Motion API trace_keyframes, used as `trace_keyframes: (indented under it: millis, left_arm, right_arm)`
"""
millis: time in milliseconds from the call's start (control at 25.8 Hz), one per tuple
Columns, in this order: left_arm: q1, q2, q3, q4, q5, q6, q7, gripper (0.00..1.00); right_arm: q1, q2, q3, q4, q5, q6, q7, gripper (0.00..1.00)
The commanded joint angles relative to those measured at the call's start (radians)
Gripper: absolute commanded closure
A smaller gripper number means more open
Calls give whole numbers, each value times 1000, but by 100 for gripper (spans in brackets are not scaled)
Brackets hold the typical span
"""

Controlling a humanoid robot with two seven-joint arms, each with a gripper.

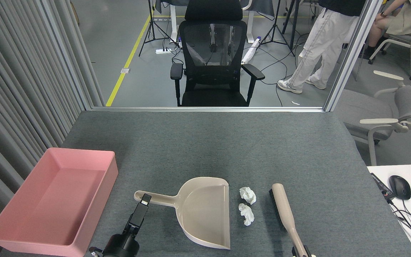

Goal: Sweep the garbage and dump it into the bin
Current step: 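Grasp the beige dustpan handle with the left gripper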

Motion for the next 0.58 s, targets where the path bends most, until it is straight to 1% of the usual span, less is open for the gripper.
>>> trace_keyframes:
  millis: [0, 426, 542]
  left_arm:
    - [-14, -3, -17, 30, -2, -12, 4, 0]
    - [-94, -13, -19, 151, -3, -21, 27, 0]
    - [-118, -13, -19, 190, -2, -21, 58, 0]
  right_arm:
    - [-1, 1, 0, 1, 0, 1, 0, 96]
    - [-3, -3, -3, 1, -1, 1, 0, 96]
    - [-3, -5, -3, 1, -1, 1, 0, 96]
